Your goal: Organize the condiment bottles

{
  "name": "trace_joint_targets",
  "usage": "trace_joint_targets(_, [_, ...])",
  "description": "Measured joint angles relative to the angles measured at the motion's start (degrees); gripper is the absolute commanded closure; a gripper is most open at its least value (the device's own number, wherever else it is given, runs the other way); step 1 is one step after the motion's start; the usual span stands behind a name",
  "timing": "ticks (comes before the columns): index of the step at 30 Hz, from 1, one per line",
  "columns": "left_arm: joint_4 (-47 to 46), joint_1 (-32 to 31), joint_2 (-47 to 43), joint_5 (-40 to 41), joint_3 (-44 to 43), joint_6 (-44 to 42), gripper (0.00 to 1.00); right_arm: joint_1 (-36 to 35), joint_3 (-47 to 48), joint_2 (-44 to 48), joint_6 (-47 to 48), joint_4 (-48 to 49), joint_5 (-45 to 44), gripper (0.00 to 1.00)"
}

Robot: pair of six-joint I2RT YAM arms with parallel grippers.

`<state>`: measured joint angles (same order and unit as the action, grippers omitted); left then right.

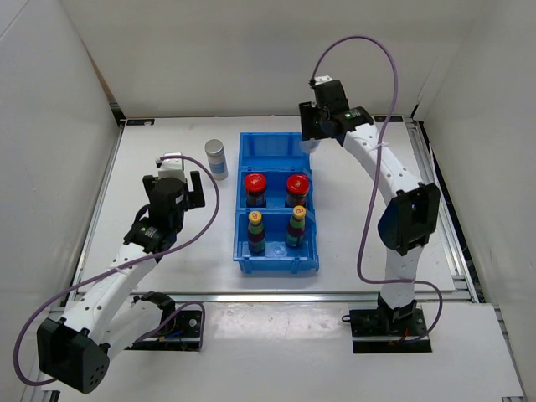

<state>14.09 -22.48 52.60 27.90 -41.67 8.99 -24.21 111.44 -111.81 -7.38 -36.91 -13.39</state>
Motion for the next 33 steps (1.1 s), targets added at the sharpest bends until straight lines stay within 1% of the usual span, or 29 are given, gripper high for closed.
trace_joint_targets(5, [0.00, 0.02, -0.02, 0.00, 0.00, 0.00, 0.01, -2.29, 5.55, -2.93, 0.61, 0.00, 4.42, 0.85])
trace_joint_targets(7, [0.00, 0.00, -0.02, 0.00, 0.02, 0.00, 0.01, -2.19, 6.82, -4.87, 0.63, 0.22, 5.33, 0.83])
trace_joint_targets(8, [0.00, 0.00, -0.02, 0.00, 0.00, 0.00, 0.01, -2.05, 7.13, -5.86, 0.68, 0.24, 5.81, 0.80])
trace_joint_targets(10, [0.00, 0.00, -0.02, 0.00, 0.00, 0.00, 0.01, -1.70, 7.61, -8.41, 0.74, 0.22, 6.86, 0.80])
trace_joint_targets(13, [0.00, 0.00, -0.02, 0.00, 0.00, 0.00, 0.01, -1.42, 7.67, -12.26, 0.76, 0.11, 8.37, 0.75])
trace_joint_targets(15, [0.00, 0.00, -0.07, 0.02, 0.02, 0.00, 0.01, -1.36, 7.69, -14.53, 0.79, -0.24, 9.16, 0.75])
trace_joint_targets(17, [0.00, 0.00, -0.15, 0.00, 0.02, 0.00, 0.01, -1.42, 7.69, -16.31, 0.81, -0.63, 9.79, 0.71])
trace_joint_targets(18, [0.00, 0.00, -0.20, 0.00, 0.00, 0.00, 0.01, -1.42, 7.69, -16.96, 0.85, -0.81, 10.21, 0.67])
trace_joint_targets(19, [0.00, 0.00, -0.22, 0.00, 0.00, 0.00, 0.01, -1.42, 7.69, -17.25, 0.98, -0.98, 10.51, 0.53])
trace_joint_targets(20, [-0.02, 0.00, -0.22, 0.00, 0.02, 0.00, 0.01, -1.44, 7.69, -17.33, 1.25, -1.03, 10.67, 0.48])
trace_joint_targets(24, [-0.31, 0.00, -0.22, 0.00, 0.07, 0.00, 0.01, -1.60, 9.75, -17.35, 1.46, -1.97, 11.45, 0.04])
trace_joint_targets(25, [-0.42, 0.00, -0.22, 0.00, 0.09, 0.00, 0.01, -1.66, 10.99, -17.35, 1.66, -2.14, 11.45, 0.00])
trace_joint_targets(30, [-0.44, 0.00, -0.44, 0.22, 0.09, 0.00, 0.01, -1.75, 18.82, -16.20, 1.86, -2.14, 10.16, 0.00])
trace_joint_targets(33, [-0.44, 0.02, -0.74, 0.37, 0.09, -0.02, 0.01, -1.73, 19.74, -11.98, 1.84, -2.43, 8.31, 0.00])
